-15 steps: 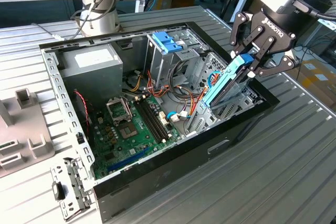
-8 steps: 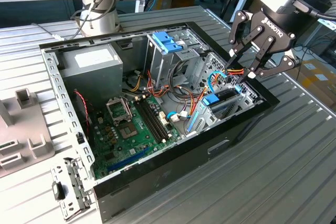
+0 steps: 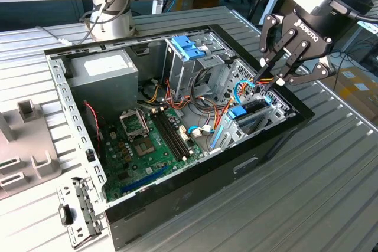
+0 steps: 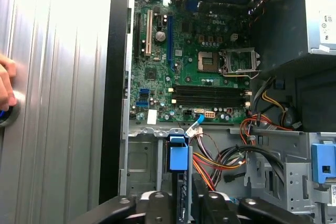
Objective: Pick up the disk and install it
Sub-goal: 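Insert the disk into the insertion slot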
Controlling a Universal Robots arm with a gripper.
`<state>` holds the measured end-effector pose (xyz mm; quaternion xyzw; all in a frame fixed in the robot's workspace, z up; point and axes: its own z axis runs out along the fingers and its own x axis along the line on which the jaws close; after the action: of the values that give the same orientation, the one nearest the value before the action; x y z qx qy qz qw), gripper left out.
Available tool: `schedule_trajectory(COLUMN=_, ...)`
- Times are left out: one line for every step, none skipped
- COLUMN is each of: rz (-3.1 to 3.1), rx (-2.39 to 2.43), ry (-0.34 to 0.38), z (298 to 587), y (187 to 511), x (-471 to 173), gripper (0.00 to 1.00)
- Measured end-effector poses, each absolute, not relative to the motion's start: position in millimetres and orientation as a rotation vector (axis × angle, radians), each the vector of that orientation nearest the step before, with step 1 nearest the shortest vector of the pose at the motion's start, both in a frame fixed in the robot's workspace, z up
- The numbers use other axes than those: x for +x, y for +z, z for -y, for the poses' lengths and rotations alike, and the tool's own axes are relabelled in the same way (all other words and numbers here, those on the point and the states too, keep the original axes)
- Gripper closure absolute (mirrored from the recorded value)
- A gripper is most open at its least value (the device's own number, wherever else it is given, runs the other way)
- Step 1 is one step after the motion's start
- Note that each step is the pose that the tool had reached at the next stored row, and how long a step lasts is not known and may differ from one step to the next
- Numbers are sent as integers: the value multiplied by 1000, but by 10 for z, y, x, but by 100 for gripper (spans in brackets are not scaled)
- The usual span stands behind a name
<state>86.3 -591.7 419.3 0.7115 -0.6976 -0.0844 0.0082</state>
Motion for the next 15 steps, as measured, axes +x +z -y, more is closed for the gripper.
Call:
schedule_trajectory(rz=2180, rx=2224, ry=-264, z=5917, y=4193, x=863, gripper=82)
schedule_trajectory(rz=2180, rx=2224, ry=-264, z=5917, y=4193, x=863, gripper=88)
schedule_trajectory(rz=2180, rx=2224, ry=-264, z=5917, y=4193, x=862, gripper=89)
schedule_trajectory(rz=2180, rx=2224, ry=-264, z=5917, y=4193, x=862, gripper=89)
schedule_trajectory(rz=2180, rx=2224, ry=-264, z=5917, y=4193, x=863, gripper=89)
schedule_trajectory(rz=2180, rx=2224, ry=-264, z=5917, y=4193, x=862, gripper=89)
schedule_trajectory(rz=2180, rx=2224, ry=-264, z=5917, y=4193, x=863, gripper=89)
schedule_trajectory(rz=2180, rx=2224, ry=-264, z=5917, y=4193, x=863, gripper=89)
schedule_trajectory(rz=2180, rx=2224, ry=-264, z=5918, y=4199, x=863, gripper=89)
schedule_trajectory(rz=2180, rx=2224, ry=-264, z=5918, y=4227, x=863, gripper=89)
schedule_trajectory(rz=2180, rx=2224, ry=-264, z=5918, y=4248, x=862, gripper=89)
schedule_trajectory(rz=2180, rx=2224, ry=-264, z=5918, y=4259, x=862, gripper=89)
schedule_trajectory(rz=2181, rx=2225, ry=-266, z=5917, y=4280, x=862, gripper=89)
schedule_trajectory(rz=2181, rx=2225, ry=-267, z=5917, y=4293, x=862, gripper=89)
schedule_trajectory(rz=2182, rx=2226, ry=-269, z=5917, y=4311, x=862, gripper=89)
